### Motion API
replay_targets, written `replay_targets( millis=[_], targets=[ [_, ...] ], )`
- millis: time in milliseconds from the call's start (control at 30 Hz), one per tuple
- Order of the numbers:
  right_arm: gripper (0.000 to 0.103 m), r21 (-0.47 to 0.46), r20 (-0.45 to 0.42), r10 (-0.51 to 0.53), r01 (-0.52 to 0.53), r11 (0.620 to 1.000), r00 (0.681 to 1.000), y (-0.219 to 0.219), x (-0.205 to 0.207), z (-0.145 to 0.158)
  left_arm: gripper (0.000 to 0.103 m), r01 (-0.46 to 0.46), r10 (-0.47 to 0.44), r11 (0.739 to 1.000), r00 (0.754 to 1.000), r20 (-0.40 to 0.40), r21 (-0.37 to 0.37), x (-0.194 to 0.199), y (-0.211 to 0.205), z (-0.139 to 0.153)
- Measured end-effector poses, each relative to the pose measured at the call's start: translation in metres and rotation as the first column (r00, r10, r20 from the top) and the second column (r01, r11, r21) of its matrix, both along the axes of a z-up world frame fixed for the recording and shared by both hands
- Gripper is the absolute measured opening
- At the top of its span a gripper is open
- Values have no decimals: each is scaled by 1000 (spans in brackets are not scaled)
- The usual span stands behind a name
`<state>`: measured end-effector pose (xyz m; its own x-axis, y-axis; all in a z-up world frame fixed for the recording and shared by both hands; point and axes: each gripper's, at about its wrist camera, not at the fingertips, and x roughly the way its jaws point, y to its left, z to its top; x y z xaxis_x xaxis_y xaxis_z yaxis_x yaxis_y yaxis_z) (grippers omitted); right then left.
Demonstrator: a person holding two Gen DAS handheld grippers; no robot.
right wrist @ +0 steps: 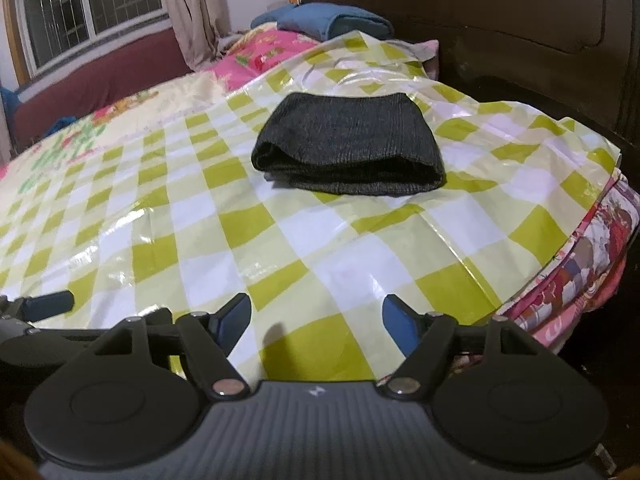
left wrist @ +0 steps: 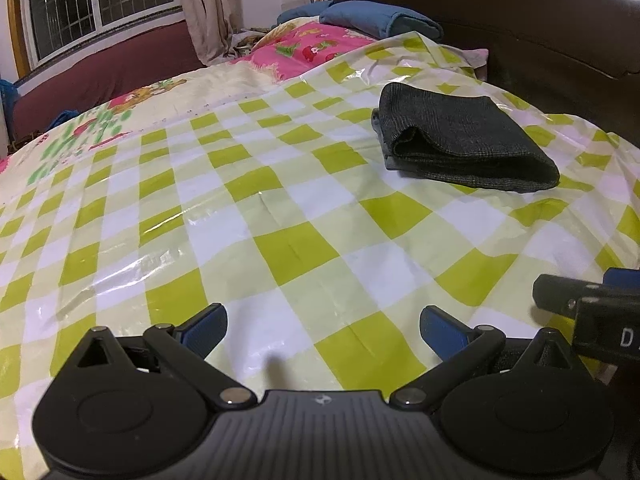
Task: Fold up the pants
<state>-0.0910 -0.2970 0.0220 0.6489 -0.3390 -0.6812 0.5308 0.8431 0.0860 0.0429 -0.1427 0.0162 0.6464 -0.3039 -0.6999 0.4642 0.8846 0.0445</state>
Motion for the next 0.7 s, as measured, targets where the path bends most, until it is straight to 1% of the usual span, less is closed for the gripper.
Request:
replay_targets(
  millis=[267, 700],
  targets=[
    [73, -13, -17, 10, -10, 1000, 1000, 1, 3, -2, 103, -2, 2, 1000, 1000, 1, 1, 1, -1, -2],
    [73, -20, -18, 13, -13, 1000, 1000, 1, 3, -1, 103, -2, 2, 1000, 1000, 21, 11, -1, -2, -3]
  ],
)
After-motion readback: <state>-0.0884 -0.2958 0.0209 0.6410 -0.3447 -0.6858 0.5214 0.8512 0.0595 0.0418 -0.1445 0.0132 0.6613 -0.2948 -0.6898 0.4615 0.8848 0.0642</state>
